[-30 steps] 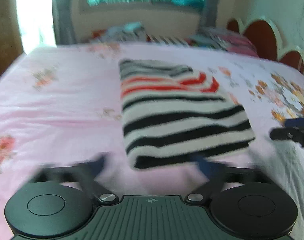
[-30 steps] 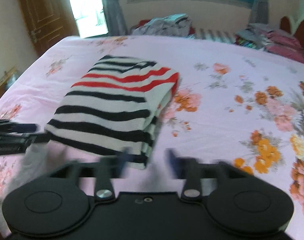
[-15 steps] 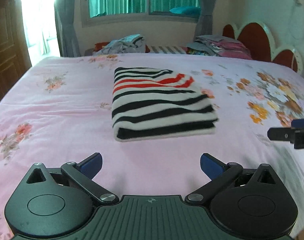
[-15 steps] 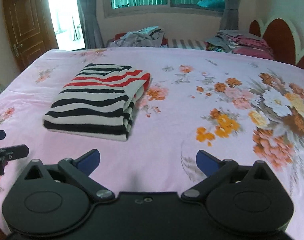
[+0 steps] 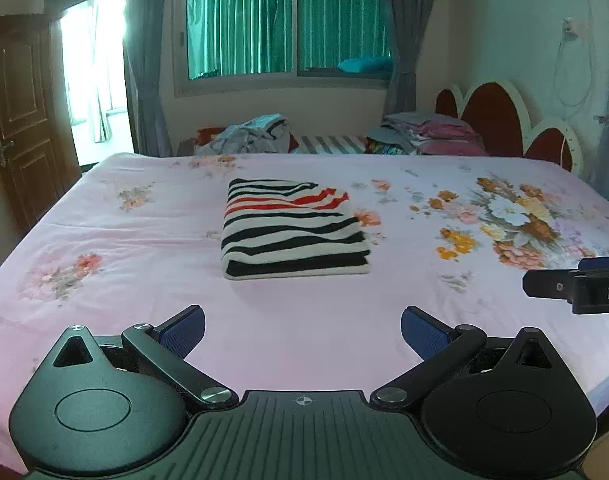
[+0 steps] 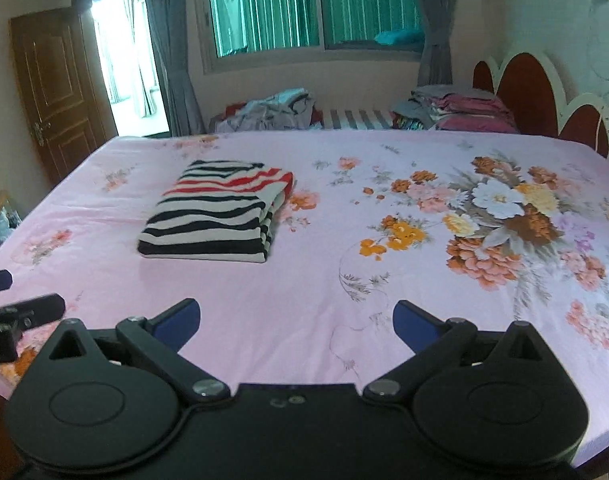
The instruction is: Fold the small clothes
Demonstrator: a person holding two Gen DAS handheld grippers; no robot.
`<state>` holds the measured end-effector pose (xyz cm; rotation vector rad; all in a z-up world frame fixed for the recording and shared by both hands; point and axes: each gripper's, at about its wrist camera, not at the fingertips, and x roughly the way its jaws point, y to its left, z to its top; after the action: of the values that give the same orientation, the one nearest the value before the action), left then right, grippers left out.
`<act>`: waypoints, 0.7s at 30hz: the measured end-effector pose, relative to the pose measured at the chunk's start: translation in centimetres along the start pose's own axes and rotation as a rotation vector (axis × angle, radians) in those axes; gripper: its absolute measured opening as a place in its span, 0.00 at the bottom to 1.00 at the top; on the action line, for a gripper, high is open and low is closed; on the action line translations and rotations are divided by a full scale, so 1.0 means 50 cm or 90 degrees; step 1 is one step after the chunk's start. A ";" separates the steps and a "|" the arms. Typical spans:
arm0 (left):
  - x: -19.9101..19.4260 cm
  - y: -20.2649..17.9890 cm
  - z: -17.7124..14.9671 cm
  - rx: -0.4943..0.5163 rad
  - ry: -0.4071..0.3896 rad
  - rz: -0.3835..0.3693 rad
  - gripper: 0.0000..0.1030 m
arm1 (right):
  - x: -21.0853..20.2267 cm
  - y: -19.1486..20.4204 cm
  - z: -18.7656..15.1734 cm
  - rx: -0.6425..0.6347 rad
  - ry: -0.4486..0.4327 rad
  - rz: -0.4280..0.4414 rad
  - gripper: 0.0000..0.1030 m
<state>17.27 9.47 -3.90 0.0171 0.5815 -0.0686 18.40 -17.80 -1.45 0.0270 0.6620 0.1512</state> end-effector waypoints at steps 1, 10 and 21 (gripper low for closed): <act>-0.015 -0.004 -0.005 -0.004 -0.004 -0.004 1.00 | -0.013 0.000 -0.003 0.000 -0.005 0.001 1.00; -0.056 -0.030 -0.012 -0.012 -0.024 0.000 1.00 | -0.061 0.000 -0.019 -0.004 -0.027 0.001 1.00; -0.060 -0.056 0.007 -0.004 -0.039 0.005 1.00 | -0.072 -0.016 -0.004 0.001 -0.044 0.001 1.00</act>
<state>14.77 6.84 -1.95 0.0110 0.5208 -0.0597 15.59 -19.15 0.55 0.0337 0.5926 0.1510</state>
